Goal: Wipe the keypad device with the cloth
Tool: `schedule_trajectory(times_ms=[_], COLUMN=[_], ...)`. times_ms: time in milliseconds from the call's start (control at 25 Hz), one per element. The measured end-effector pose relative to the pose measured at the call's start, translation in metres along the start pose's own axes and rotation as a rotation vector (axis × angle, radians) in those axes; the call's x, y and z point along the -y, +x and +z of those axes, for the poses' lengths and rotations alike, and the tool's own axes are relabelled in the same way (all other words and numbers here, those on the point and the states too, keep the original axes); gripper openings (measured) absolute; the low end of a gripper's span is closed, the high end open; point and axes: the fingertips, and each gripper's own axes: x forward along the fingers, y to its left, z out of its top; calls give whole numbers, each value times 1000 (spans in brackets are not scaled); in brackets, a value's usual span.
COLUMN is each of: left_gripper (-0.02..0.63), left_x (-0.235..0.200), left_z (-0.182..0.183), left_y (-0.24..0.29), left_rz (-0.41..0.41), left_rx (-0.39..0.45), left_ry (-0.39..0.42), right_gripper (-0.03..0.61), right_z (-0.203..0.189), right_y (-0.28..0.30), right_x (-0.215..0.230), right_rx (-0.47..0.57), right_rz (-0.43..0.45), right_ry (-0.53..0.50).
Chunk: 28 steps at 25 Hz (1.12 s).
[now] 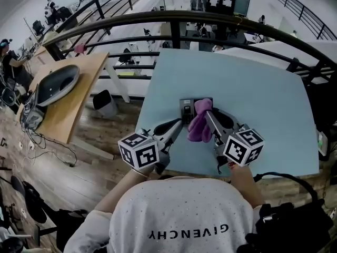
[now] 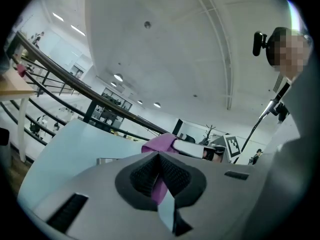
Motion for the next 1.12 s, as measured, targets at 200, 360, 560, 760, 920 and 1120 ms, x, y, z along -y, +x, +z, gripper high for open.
schedule_trajectory(times_ms=[200, 360, 560, 760, 920, 1120], left_gripper=[0, 0, 0, 0, 0, 0], left_x=[-39, -56, -75, -90, -108, -131], left_z=[-11, -26, -40, -18, -18, -33], left_y=[12, 33, 52, 66, 71, 71], left_rz=[110, 162, 177, 214, 276, 329], left_rx=[38, -37, -117, -18, -21, -89], left_ry=[-35, -24, 13, 30, 16, 1], right_gripper=[35, 35, 35, 35, 35, 37], right_z=[-17, -25, -37, -38, -50, -90], right_y=[27, 43, 60, 76, 101, 140], right_x=[19, 32, 50, 63, 63, 77], right_rx=[-36, -50, -62, -56, -89, -208], right_rz=[40, 57, 62, 103, 132, 35], right_ry=[-11, 2, 36, 90, 97, 20])
